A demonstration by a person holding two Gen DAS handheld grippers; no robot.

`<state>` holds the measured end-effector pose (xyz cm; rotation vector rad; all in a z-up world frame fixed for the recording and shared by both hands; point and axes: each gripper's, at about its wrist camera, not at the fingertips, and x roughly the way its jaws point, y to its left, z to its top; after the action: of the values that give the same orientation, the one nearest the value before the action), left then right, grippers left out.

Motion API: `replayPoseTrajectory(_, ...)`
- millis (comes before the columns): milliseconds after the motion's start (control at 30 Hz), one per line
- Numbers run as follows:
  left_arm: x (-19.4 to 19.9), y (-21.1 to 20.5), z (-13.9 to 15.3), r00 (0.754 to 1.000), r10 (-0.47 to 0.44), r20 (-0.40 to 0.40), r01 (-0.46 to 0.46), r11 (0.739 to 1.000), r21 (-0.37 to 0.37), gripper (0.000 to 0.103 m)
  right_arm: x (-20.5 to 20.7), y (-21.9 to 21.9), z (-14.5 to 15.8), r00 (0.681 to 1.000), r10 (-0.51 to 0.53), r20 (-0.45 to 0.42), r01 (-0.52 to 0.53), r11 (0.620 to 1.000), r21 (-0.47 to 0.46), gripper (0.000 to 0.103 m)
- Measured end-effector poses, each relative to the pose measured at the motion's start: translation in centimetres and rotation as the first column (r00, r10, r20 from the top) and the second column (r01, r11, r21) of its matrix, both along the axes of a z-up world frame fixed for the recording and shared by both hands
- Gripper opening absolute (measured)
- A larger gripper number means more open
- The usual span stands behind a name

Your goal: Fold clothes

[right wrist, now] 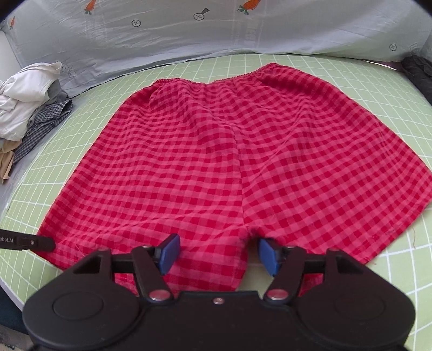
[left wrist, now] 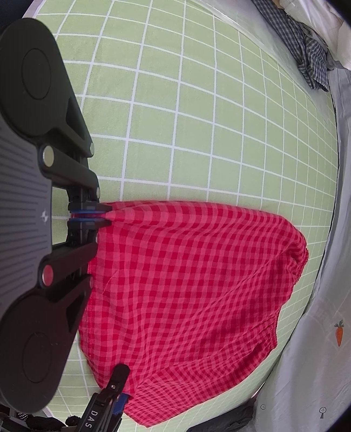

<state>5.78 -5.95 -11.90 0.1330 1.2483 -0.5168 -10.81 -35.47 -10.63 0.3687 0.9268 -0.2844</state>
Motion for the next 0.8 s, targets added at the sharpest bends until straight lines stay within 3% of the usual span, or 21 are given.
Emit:
replayPoseTrajectory(33, 0.0, 0.1, 0.1, 1.000, 0.006, 0.000, -0.006, 1.000, -0.005, 0.003, 0.1, -0.2, -0.1, 1.000, 0.016, -0.015, -0.015, 1.000, 0.025, 0.042)
replayPoseTrajectory(67, -0.1, 0.2, 0.4, 1.000, 0.014, 0.008, -0.014, 1.000, -0.012, 0.003, 0.2, -0.4, -0.1, 0.999, 0.022, -0.031, -0.020, 0.998, 0.053, 0.018)
replayPoseTrajectory(100, -0.1, 0.4, 0.9, 1.000, 0.023, 0.021, -0.022, 1.000, -0.022, 0.003, -0.1, -0.8, 0.2, 1.000, 0.005, -0.025, -0.003, 0.995, 0.100, 0.007)
replayPoseTrajectory(167, -0.1, 0.8, 1.8, 0.998, 0.041, 0.045, -0.040, 0.998, -0.038, 0.003, -1.4, -2.5, 1.1, 0.997, -0.062, 0.044, 0.048, 0.959, 0.278, 0.005)
replayPoseTrajectory(267, 0.0, 1.3, 2.6, 0.995, 0.074, 0.063, -0.071, 0.996, -0.047, 0.003, -3.3, -4.9, 1.8, 0.978, -0.185, 0.096, 0.113, 0.858, 0.501, 0.005)
replayPoseTrajectory(300, 0.0, 1.3, 2.5, 0.995, 0.082, 0.055, -0.079, 0.996, -0.044, 0.005, -3.6, -5.2, 1.6, 0.978, -0.198, 0.072, 0.136, 0.854, 0.502, 0.009)
replayPoseTrajectory(367, 0.2, 1.2, 2.1, 0.995, 0.095, 0.032, -0.094, 0.995, -0.030, 0.010, -3.4, -5.0, 0.9, 0.982, -0.187, -0.011, 0.174, 0.888, 0.426, 0.021)
replayPoseTrajectory(433, 0.0, 1.0, 1.7, 0.995, 0.097, 0.031, -0.098, 0.995, 0.012, 0.020, -3.3, -4.8, 0.5, 0.980, -0.181, -0.078, 0.197, 0.912, 0.359, 0.026)
replayPoseTrajectory(533, -0.2, 0.8, 1.2, 0.995, 0.098, 0.028, -0.100, 0.994, 0.045, 0.030, -3.6, -4.3, 1.0, 0.983, -0.173, -0.063, 0.184, 0.920, 0.347, 0.042)
replayPoseTrajectory(667, 0.0, 0.5, 0.6, 0.994, 0.106, 0.013, -0.107, 0.993, 0.045, 0.042, -3.6, -4.0, 2.6, 0.982, -0.184, -0.049, 0.190, 0.949, 0.251, 0.064)
replayPoseTrajectory(800, 0.1, 0.1, 0.1, 0.995, 0.098, 0.007, -0.098, 0.993, 0.063, 0.042, -3.6, -3.8, 4.2, 0.981, -0.193, -0.033, 0.196, 0.969, 0.153, 0.084)
